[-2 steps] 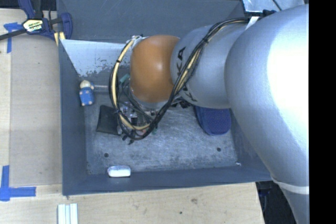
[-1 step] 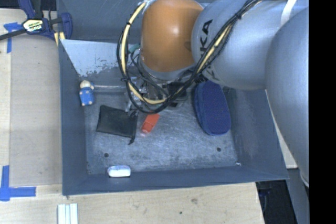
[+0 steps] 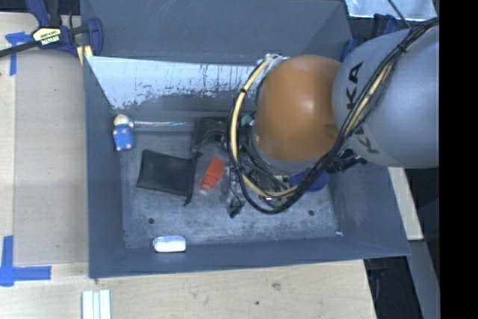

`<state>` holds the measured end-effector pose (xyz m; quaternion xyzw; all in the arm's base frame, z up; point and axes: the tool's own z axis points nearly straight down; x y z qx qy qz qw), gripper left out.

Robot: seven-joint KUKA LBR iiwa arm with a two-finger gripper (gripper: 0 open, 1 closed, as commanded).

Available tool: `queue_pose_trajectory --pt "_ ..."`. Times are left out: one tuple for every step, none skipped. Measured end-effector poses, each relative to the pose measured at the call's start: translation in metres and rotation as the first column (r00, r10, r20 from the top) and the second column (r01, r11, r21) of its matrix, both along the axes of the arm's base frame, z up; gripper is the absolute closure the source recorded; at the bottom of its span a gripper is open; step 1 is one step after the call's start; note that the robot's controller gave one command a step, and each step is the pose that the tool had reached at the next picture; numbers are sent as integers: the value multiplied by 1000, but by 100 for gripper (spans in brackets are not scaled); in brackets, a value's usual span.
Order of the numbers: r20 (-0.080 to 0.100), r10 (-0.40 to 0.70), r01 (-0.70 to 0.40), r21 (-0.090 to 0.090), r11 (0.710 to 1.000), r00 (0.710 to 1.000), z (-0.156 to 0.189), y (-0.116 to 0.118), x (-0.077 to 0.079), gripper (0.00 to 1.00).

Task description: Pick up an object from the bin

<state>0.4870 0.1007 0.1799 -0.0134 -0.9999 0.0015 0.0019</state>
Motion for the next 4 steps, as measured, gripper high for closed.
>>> queue_pose_trajectory --pt "3 -150 150 1 989 989 -43 -31 33 100" --pt "5 -150 150 3 989 989 -42 -30 33 0" --pt "9 9 -9 4 1000 1000 -72 -13 86 0" --pt "2 74 -74 2 997 997 -110 29 80 0"
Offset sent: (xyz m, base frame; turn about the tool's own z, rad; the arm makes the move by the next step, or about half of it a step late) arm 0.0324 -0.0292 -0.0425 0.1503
